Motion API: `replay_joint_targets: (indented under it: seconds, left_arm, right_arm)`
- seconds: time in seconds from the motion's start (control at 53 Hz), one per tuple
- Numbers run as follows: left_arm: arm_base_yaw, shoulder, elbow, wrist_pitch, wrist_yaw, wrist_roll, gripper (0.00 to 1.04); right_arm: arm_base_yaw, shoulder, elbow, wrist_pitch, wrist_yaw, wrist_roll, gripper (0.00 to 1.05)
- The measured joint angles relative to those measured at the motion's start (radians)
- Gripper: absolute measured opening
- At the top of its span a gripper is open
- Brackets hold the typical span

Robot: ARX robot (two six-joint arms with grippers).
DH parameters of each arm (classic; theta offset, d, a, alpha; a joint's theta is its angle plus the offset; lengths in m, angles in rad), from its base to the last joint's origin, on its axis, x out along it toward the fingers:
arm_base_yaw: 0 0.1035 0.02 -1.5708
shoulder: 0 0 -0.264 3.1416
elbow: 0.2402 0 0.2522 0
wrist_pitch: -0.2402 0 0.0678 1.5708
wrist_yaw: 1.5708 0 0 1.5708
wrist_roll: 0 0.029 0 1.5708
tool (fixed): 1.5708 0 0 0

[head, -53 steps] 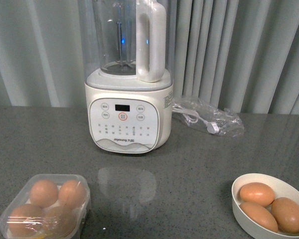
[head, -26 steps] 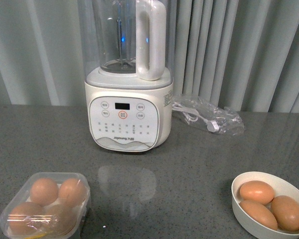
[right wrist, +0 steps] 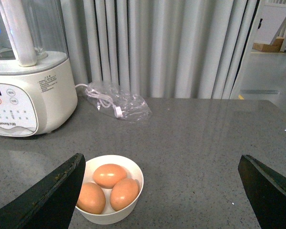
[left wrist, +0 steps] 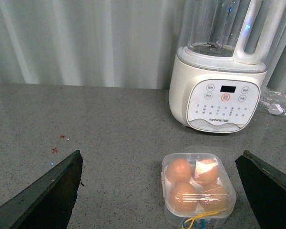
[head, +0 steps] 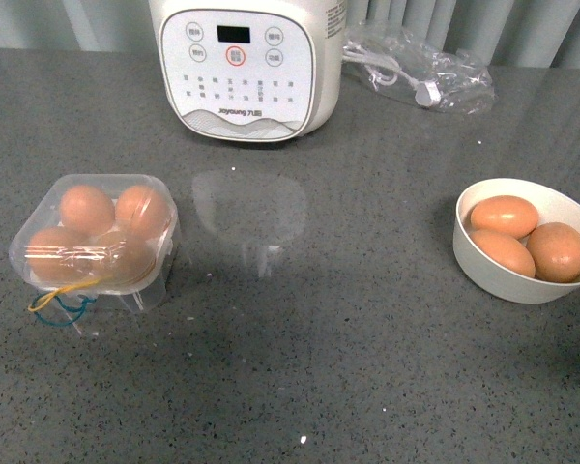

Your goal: Put egg into box

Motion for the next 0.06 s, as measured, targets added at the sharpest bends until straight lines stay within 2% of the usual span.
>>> replay_joint_targets:
  seconds: [0.057]
  left_arm:
    - [0.0, 0.0, 0.0, 0.0, 0.0, 0.0, 0.98]
  right_arm:
    - [0.0, 0.0, 0.0, 0.0, 0.0, 0.0, 0.97]
